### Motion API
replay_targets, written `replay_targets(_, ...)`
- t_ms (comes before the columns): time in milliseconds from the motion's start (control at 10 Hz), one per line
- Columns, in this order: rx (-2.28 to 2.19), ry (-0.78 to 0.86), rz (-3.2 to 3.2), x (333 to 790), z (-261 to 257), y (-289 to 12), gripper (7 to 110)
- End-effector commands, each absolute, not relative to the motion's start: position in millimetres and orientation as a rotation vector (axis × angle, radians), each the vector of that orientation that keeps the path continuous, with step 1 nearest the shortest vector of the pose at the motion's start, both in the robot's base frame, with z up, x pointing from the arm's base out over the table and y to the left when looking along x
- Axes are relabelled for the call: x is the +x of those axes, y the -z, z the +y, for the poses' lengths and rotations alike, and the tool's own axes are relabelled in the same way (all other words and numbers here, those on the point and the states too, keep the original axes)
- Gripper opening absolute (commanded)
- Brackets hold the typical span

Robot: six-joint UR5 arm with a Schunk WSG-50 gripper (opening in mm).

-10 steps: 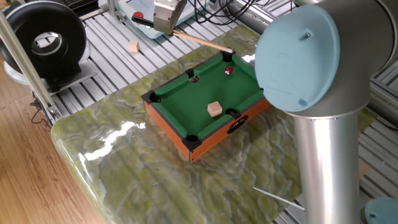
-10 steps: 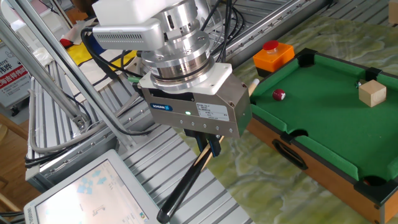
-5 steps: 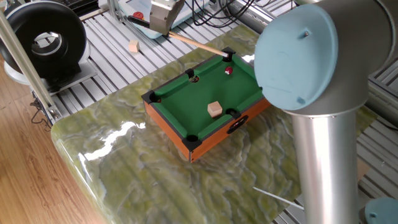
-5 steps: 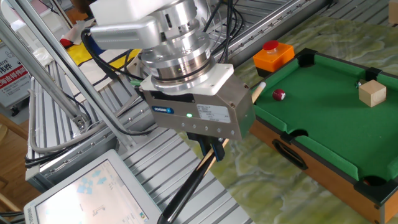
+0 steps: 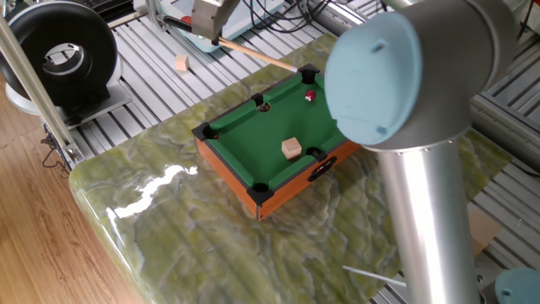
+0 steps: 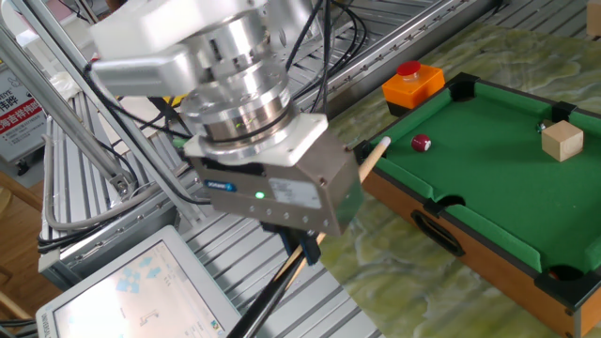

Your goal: Hit the pool ball

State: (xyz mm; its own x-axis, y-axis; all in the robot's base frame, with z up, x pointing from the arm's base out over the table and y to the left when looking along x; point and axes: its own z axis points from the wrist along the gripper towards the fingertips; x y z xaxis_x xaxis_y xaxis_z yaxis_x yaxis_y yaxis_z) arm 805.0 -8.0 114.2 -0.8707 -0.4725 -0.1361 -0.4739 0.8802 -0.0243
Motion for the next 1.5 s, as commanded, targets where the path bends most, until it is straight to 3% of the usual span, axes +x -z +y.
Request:
replay_targets(0, -0.679, -0.062, 2.912, 815.1, -6.0, -104.4, 7)
replay_targets(300, -0.639, -0.064, 2.930, 807.9, -19.2, -95.0, 7)
replay_targets(600, -0.621, -0.012, 2.965, 800.0, -29.0, -99.5, 7)
replay_targets(900, -0.555, -0.088, 2.937, 808.3, -10.6, -113.5, 7)
replay_targets(1400, -0.458, -0.069, 2.970, 812.5, -50.4, -104.1, 7)
